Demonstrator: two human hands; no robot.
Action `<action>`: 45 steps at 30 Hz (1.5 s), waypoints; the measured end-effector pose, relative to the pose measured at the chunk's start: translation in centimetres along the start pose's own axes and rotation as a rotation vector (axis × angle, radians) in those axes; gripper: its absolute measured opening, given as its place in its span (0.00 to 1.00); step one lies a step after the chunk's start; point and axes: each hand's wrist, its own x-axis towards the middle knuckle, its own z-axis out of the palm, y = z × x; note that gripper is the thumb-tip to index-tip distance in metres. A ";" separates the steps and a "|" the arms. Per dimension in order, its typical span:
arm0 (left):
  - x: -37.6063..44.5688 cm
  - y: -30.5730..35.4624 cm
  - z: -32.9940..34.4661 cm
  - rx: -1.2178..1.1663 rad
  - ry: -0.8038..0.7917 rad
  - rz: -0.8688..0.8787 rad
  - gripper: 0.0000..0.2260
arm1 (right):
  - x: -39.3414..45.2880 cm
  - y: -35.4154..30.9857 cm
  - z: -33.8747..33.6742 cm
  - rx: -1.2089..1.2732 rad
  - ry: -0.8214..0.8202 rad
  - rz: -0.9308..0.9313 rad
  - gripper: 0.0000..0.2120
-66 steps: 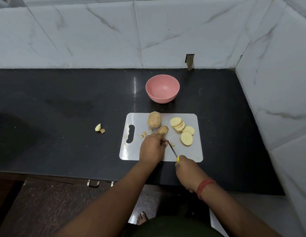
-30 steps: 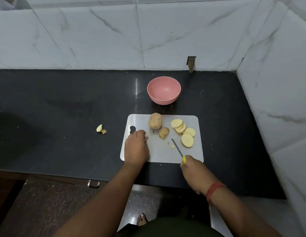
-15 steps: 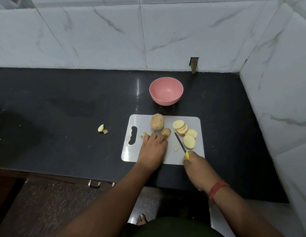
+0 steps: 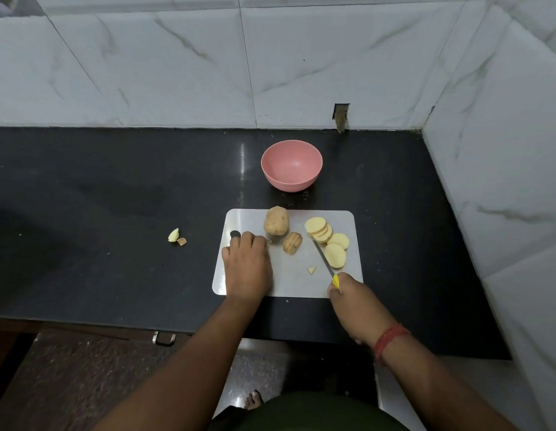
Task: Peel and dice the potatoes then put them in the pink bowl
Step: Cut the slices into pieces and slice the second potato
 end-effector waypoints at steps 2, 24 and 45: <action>-0.1 0.2 0.2 0.034 0.001 0.096 0.03 | -0.1 0.0 0.0 -0.007 -0.003 0.000 0.10; -2.7 2.4 0.2 -0.159 -0.064 0.525 0.14 | -0.6 0.8 0.2 -0.020 0.013 -0.009 0.10; -2.1 5.6 0.6 -0.143 -0.280 0.550 0.02 | -0.7 0.9 -0.2 -0.001 0.039 0.002 0.10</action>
